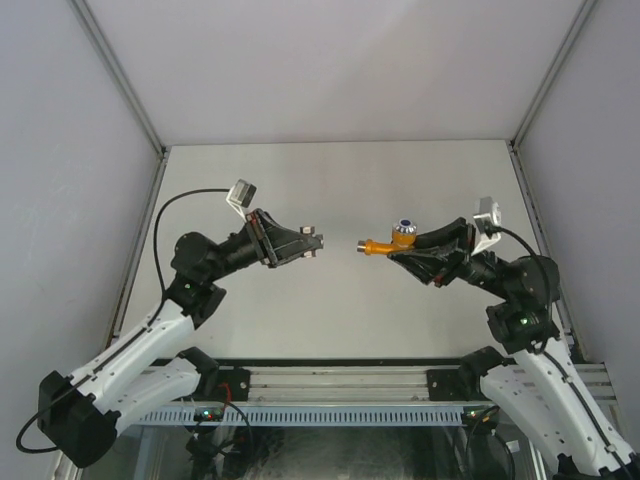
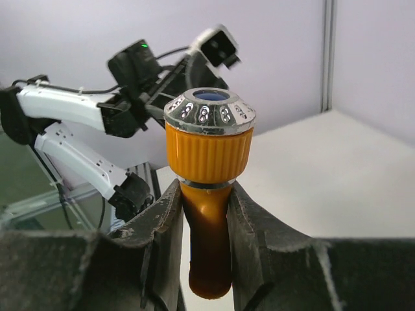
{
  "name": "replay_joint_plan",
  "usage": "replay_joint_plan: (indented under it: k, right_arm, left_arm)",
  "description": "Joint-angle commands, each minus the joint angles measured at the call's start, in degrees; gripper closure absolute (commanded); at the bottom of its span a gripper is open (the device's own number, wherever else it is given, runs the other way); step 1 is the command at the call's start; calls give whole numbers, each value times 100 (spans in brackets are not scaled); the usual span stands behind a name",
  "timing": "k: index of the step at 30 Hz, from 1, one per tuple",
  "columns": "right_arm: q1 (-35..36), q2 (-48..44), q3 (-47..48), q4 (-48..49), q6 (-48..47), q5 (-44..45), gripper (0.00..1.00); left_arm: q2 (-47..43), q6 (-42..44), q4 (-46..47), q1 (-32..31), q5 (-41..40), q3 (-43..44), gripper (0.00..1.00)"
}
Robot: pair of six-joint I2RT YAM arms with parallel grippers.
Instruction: Install the water faucets
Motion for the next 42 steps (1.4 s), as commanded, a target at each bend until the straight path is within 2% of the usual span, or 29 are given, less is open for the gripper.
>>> replay_joint_plan:
  k: [1, 11, 15, 24, 42]
  right_arm:
    - [364, -179, 376, -110, -1250, 76, 100]
    - [1532, -103, 761, -954, -2669, 821, 100]
    - [1769, -126, 762, -953, -2873, 1041, 100]
    - [2465, -40, 760, -847, -3211, 1842, 100]
    - [2598, 170, 763, -514, -3176, 1920, 100]
  left_arm:
    - [129, -777, 997, 34, 155, -40, 100]
    - [357, -1043, 1126, -23, 922, 14, 100]
    - [433, -1252, 1462, -37, 1147, 22, 100]
    - [506, -1244, 1471, -122, 1111, 32, 100]
    - [593, -1213, 1470, -181, 1021, 1, 100]
